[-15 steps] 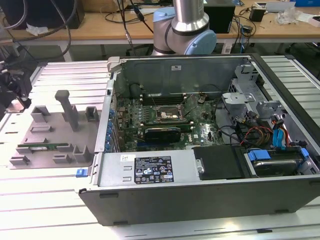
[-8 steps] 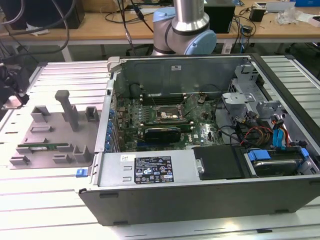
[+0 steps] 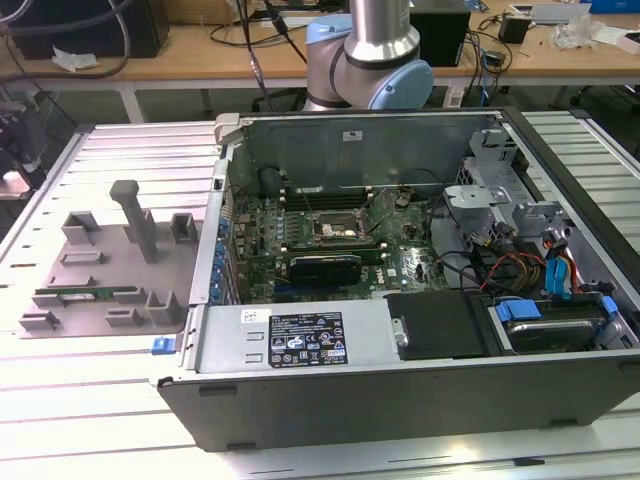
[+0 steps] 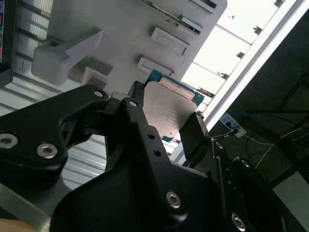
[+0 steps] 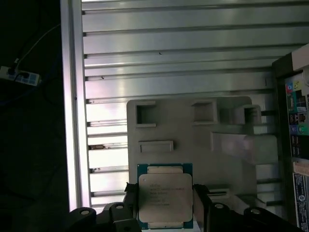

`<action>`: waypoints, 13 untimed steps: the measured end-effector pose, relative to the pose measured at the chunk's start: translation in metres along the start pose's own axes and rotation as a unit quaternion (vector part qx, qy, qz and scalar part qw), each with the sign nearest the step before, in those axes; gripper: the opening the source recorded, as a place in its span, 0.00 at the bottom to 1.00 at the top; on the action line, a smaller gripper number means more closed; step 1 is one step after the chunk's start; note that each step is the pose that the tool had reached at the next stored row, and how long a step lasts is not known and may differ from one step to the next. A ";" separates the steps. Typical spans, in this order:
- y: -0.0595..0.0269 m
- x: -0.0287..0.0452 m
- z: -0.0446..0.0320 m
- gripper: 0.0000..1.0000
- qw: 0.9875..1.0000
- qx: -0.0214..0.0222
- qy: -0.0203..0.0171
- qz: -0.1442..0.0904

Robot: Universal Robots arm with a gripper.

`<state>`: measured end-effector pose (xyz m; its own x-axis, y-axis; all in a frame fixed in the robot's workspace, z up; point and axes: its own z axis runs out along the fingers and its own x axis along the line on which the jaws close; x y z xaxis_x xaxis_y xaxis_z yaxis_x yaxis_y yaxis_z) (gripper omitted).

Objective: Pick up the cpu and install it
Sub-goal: 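Pick up the cpu and move it towards the insertion slot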

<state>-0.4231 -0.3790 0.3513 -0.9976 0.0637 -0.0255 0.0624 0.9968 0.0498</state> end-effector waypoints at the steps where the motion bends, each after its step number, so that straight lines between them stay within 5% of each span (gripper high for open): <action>1: 0.0002 -0.0001 -0.0043 0.54 1.000 0.000 0.000 0.000; 5: 0.0010 -0.0005 -0.0194 0.54 1.000 0.000 0.000 0.000; 13: 0.0016 -0.0008 -0.0317 0.54 1.000 0.000 0.000 0.000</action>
<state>-0.4231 -0.3790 0.3830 -0.9976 0.0637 -0.0258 0.0624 0.9968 0.0499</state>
